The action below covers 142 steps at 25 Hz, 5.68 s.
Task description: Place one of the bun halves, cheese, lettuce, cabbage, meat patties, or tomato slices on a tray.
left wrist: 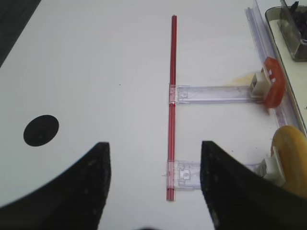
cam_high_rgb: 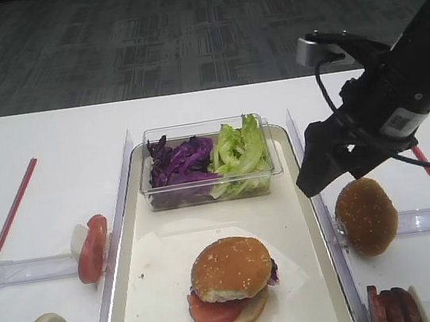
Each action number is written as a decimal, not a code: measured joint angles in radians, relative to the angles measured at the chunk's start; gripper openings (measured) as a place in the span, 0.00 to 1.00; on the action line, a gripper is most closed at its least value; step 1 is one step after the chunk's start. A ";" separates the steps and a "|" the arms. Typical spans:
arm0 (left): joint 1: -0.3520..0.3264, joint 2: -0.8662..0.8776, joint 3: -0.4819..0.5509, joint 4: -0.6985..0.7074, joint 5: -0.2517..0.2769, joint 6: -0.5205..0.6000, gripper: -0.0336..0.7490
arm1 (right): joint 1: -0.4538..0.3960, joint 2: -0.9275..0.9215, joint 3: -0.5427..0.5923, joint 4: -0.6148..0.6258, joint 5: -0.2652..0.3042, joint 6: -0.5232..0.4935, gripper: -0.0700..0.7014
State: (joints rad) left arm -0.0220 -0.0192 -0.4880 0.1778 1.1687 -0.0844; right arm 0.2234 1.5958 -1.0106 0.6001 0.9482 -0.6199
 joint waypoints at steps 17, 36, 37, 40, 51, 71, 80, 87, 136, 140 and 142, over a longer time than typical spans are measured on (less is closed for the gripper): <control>0.000 0.000 0.000 0.000 0.000 0.000 0.54 | 0.000 -0.024 -0.002 -0.390 -0.006 0.357 0.87; 0.000 0.000 0.000 0.000 0.000 0.000 0.54 | -0.165 -0.038 -0.002 -0.483 0.019 0.487 0.87; 0.000 0.000 0.000 0.000 0.000 0.000 0.54 | -0.180 -0.038 -0.002 -0.483 0.019 0.487 0.87; 0.000 0.000 0.000 0.000 0.000 0.000 0.54 | -0.227 -0.038 -0.002 -0.486 0.019 0.487 0.87; 0.000 0.000 0.000 0.000 0.000 0.000 0.54 | -0.289 -0.042 -0.002 -0.501 0.020 0.487 0.87; 0.000 0.000 0.000 0.000 0.000 0.000 0.54 | -0.289 -0.277 0.112 -0.487 0.056 0.485 0.87; 0.000 0.000 0.000 0.000 0.000 0.000 0.54 | -0.289 -0.360 0.121 -0.485 0.097 0.483 0.87; 0.000 0.000 0.000 0.000 0.000 0.000 0.54 | -0.289 -0.406 0.130 -0.485 0.144 0.483 0.87; 0.000 0.000 0.000 -0.002 0.000 0.000 0.54 | -0.290 -1.057 0.487 -0.543 0.106 0.531 0.87; 0.000 0.000 0.000 -0.002 0.000 0.000 0.54 | -0.290 -1.098 0.520 -0.543 0.106 0.533 0.87; 0.000 0.000 0.000 -0.002 0.000 0.000 0.54 | -0.290 -1.113 0.520 -0.543 0.106 0.533 0.87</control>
State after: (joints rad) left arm -0.0220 -0.0192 -0.4880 0.1760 1.1687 -0.0844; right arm -0.0668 0.4824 -0.4910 0.0569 1.0544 -0.0870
